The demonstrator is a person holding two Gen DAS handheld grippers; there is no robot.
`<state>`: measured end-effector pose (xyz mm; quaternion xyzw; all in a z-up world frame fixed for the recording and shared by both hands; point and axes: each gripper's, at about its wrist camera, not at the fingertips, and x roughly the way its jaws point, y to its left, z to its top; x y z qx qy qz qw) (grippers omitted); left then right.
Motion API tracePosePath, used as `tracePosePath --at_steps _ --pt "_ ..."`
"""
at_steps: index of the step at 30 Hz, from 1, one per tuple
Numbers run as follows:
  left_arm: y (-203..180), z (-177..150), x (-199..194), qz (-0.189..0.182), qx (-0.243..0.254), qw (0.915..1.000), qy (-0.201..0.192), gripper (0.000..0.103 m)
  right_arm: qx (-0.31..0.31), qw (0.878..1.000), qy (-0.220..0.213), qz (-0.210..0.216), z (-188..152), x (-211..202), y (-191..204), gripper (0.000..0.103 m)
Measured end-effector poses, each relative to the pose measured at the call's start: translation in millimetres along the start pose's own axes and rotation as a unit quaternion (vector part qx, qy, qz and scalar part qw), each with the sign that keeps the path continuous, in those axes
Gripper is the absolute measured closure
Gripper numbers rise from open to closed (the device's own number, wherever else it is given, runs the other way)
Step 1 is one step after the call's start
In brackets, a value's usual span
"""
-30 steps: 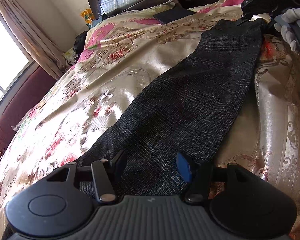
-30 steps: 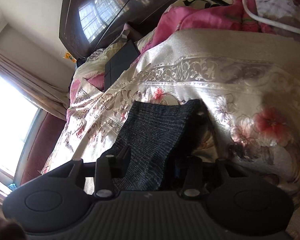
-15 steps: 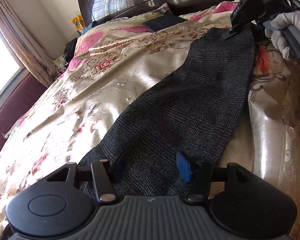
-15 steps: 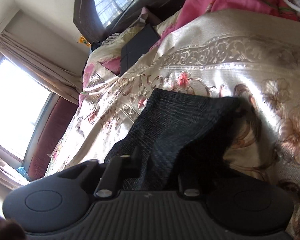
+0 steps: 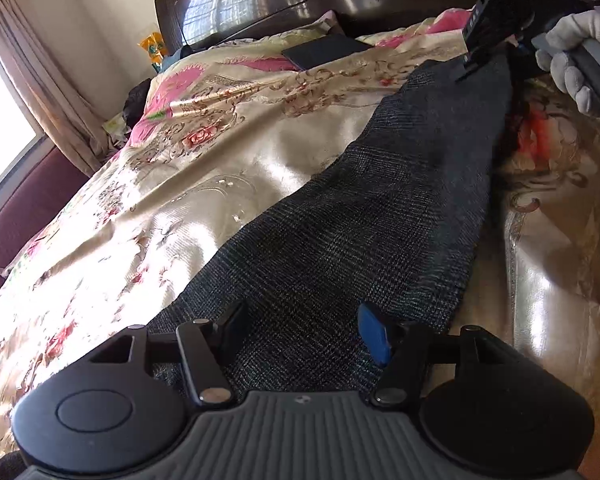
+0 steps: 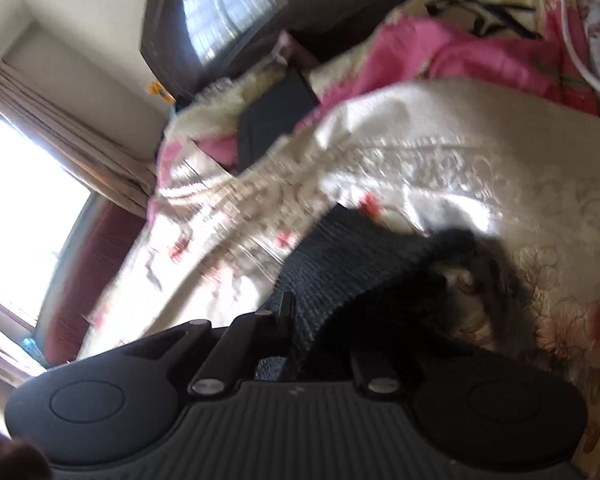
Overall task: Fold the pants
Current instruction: 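Grasp the trouser cuffs with the right gripper while the left gripper holds the waistband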
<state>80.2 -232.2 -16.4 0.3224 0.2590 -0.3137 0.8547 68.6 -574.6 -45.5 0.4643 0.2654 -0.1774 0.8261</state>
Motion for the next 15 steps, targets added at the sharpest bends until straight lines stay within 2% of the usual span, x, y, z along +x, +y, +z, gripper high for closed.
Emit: tracePosePath --at_steps 1,3,4,5,6,7,8,9,10,15 --pt "1 2 -3 0.004 -0.003 1.0000 -0.005 0.029 0.013 1.000 -0.002 0.019 0 -4 0 0.093" --pt "4 5 -17 -0.004 -0.019 0.9991 -0.037 0.028 0.002 0.998 -0.041 0.057 -2 -20 7 0.092" --pt "5 6 -19 -0.009 -0.023 0.9987 -0.044 0.025 -0.008 0.996 -0.058 0.061 -2 -22 10 0.085" --pt "2 7 -16 -0.011 -0.019 0.9990 -0.040 0.023 -0.014 0.997 -0.059 0.057 -2 -18 11 0.075" --pt "-2 7 -8 -0.009 -0.004 0.9996 -0.028 0.023 -0.021 0.998 -0.036 0.050 0 -5 12 0.048" --pt "-6 5 0 -0.002 0.011 0.9998 -0.017 0.023 -0.032 0.999 -0.012 0.041 0 7 12 0.044" --pt "-8 3 7 0.002 0.017 0.9998 -0.013 0.023 -0.038 0.999 -0.015 0.019 -2 11 14 0.049" --pt "-8 3 9 0.000 0.012 0.9999 -0.011 0.023 -0.042 0.999 -0.018 0.007 -4 8 18 0.069" --pt "-5 4 9 -0.004 0.006 0.9999 -0.010 0.023 -0.045 0.999 -0.015 0.013 -2 6 21 0.098" --pt "5 2 7 0.003 -0.015 0.9998 -0.009 0.023 -0.038 0.998 -0.033 0.032 4 -15 33 0.098"
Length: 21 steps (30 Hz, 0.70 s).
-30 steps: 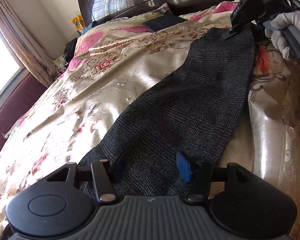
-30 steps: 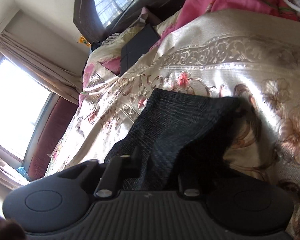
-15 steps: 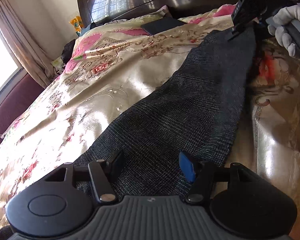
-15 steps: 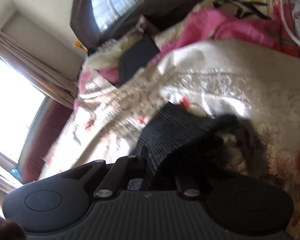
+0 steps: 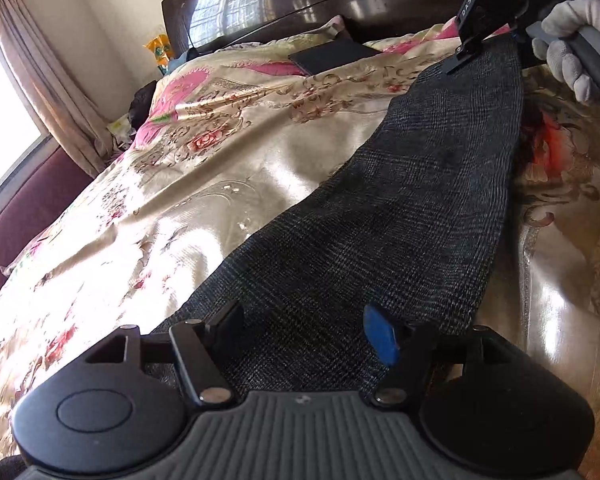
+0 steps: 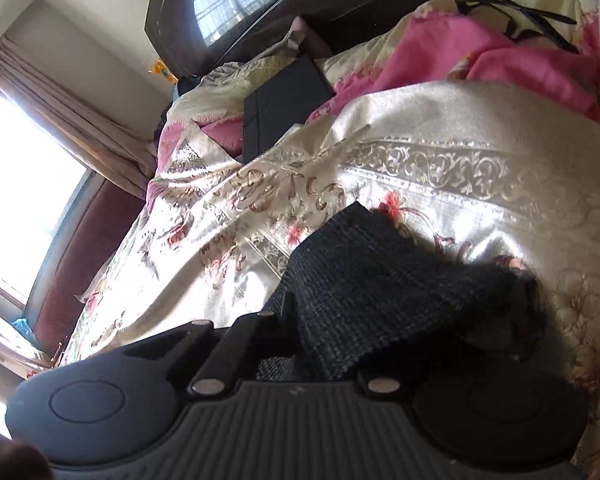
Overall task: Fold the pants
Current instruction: 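Grasp the trouser cuffs with the right gripper while the left gripper holds the waistband, then lift the cuffs with the right gripper and fold them over toward the left gripper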
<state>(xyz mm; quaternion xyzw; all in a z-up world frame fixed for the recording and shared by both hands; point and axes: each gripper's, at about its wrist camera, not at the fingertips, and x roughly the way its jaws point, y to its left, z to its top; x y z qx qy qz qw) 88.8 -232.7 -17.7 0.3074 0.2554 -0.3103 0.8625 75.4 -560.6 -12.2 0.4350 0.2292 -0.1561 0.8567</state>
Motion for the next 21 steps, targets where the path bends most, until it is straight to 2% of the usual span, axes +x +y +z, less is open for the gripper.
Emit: tracePosePath --at_steps 4,8,10,13,15,18,21 --pt "16 -19 -8 -0.010 -0.033 0.9994 0.010 0.023 -0.044 0.998 -0.016 0.035 -1 -20 45 0.098" --pt "40 -40 -21 -0.022 -0.085 0.9961 0.009 0.022 -0.125 0.989 -0.010 0.079 -15 -32 126 0.098" --pt "55 -51 -33 -0.010 -0.109 0.9940 -0.001 0.022 -0.160 0.981 -0.001 0.107 -28 -33 168 0.098" --pt "79 -71 -51 0.029 -0.135 0.9904 -0.009 0.022 -0.179 0.973 0.017 0.146 -49 -29 219 0.098" --pt "98 -90 -59 0.047 -0.160 0.9860 0.004 0.022 -0.184 0.968 0.033 0.169 -64 -26 248 0.098" --pt "123 -126 -66 0.062 -0.193 0.9782 0.045 0.022 -0.213 0.958 0.052 0.186 -89 -24 288 0.098" --pt "137 -157 -83 0.069 -0.232 0.9696 0.038 0.022 -0.273 0.939 0.081 0.194 -130 -21 326 0.098"
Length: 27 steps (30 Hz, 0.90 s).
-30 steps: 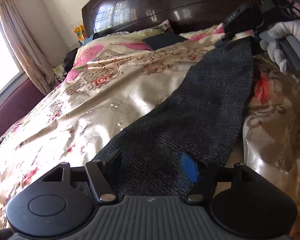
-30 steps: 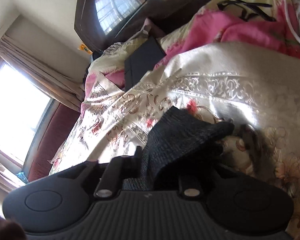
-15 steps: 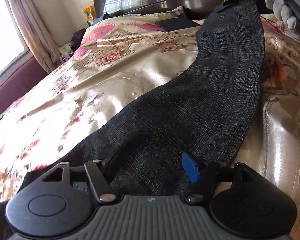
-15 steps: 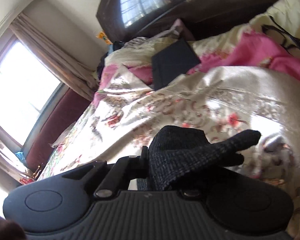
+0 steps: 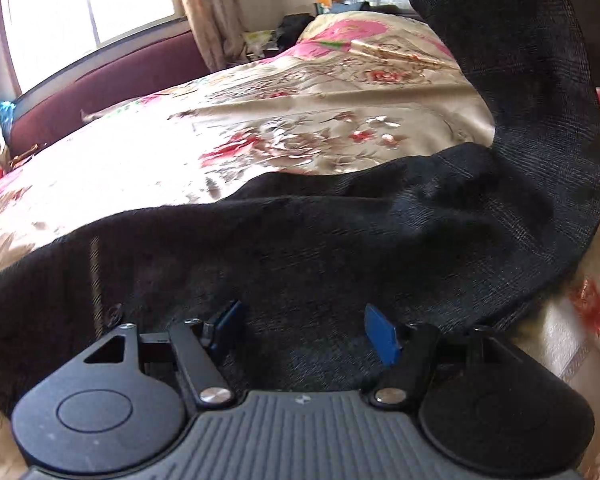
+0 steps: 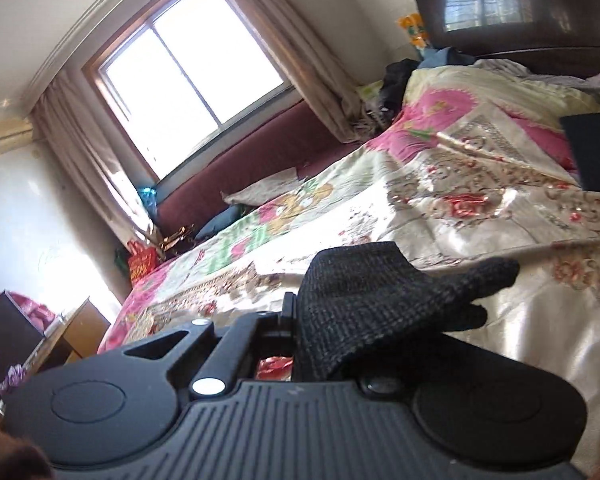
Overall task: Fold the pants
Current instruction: 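Lift the cuffs with the right gripper and fold them over toward the left gripper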
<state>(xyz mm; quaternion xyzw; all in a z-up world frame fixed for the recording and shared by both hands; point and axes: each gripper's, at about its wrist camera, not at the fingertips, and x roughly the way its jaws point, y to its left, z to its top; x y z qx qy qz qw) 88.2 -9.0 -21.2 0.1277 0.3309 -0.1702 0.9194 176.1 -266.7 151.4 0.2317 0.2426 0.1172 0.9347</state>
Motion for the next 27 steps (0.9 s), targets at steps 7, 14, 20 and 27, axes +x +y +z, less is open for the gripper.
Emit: tracePosePath --at_steps 7,14,20,27 --pt "37 -17 -20 0.030 -0.059 0.9976 -0.019 0.022 -0.063 0.991 0.108 0.056 -73 72 98 0.098" --pt "88 -38 -34 0.061 -0.148 0.9871 -0.001 0.022 -0.217 0.962 0.148 0.074 -152 115 199 0.098" --pt "106 -56 -60 0.046 -0.190 0.9797 -0.045 0.022 -0.292 0.939 0.162 0.084 -194 126 247 0.098" --pt "128 -70 -78 0.078 -0.227 0.9688 -0.062 0.021 -0.363 0.903 0.207 0.098 -240 154 272 0.096"
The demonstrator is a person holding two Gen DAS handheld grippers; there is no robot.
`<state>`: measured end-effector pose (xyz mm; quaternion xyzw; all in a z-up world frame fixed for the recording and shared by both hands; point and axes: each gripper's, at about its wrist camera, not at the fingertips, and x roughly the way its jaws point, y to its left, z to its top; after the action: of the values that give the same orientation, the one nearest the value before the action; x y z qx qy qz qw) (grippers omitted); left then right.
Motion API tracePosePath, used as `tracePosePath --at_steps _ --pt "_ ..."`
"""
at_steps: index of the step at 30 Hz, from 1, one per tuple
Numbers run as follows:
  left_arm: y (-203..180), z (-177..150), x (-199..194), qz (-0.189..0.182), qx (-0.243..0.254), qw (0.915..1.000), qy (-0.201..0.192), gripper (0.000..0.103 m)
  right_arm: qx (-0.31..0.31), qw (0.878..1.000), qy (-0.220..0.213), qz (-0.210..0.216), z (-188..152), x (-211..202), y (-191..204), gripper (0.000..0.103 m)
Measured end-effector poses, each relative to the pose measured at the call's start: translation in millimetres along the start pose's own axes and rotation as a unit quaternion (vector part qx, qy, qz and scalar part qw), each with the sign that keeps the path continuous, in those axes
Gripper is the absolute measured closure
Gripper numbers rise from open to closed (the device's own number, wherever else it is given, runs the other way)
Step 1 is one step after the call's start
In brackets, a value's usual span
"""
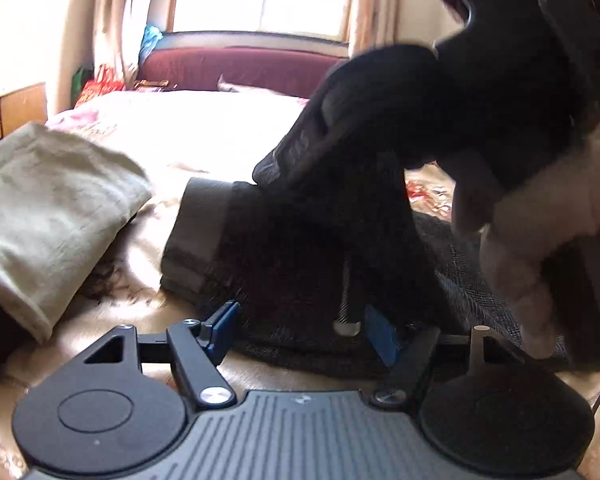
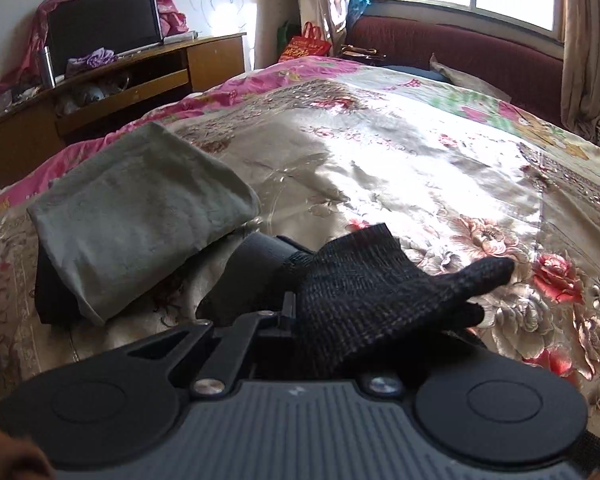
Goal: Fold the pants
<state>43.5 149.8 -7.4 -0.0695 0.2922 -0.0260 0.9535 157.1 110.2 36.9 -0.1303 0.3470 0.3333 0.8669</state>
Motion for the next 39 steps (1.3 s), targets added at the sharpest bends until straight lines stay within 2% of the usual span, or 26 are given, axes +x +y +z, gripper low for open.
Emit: tracePosePath --at_steps 2,6,11,16,20,24,27,29,31,32,35,37,39 --pt "2 -1 3 0.010 0.000 0.9999 0.007 0.021 -0.021 1.000 0.009 -0.004 -5 10 11 0.093" --pt "7 -2 8 0.024 0.001 0.9995 0.019 0.022 -0.025 0.999 -0.007 -0.020 2 15 22 0.094" --pt "17 -4 7 0.033 -0.030 0.9988 0.022 0.022 -0.052 0.998 -0.016 -0.028 11 23 35 0.095" --pt "28 -5 3 0.020 -0.063 0.9976 0.018 0.022 -0.001 0.999 -0.037 -0.031 19 17 20 0.098" --pt "24 -7 -1 0.021 -0.047 0.9986 0.010 0.022 0.038 0.995 -0.084 -0.046 22 -2 10 0.099" --pt "18 -9 -7 0.015 -0.029 0.9994 0.002 0.022 0.071 0.984 -0.137 -0.089 27 -25 -5 0.099" --pt "16 -11 -10 0.013 -0.023 0.9997 -0.003 0.021 0.042 0.984 -0.128 -0.113 33 -13 -2 0.098" --pt "17 -12 -13 0.018 -0.023 0.9996 -0.007 0.021 -0.016 0.989 -0.093 -0.117 31 13 16 0.097" --pt "19 -13 -17 0.032 -0.022 0.9992 -0.008 0.023 -0.064 0.993 -0.028 -0.094 28 43 33 0.089" --pt "20 -15 -18 0.048 -0.016 0.9987 -0.007 0.022 -0.092 0.992 -0.012 -0.087 21 55 44 0.086" --pt "27 -20 -27 0.061 -0.022 0.9979 -0.005 0.022 -0.133 0.989 -0.005 -0.072 12 68 58 0.062" --pt "29 -19 -35 0.059 -0.028 0.9978 -0.010 0.022 -0.133 0.990 0.010 -0.036 13 70 60 0.037" --pt "29 -18 -42 0.056 -0.032 0.9978 -0.015 0.021 -0.107 0.994 0.002 0.011 14 57 57 0.035"
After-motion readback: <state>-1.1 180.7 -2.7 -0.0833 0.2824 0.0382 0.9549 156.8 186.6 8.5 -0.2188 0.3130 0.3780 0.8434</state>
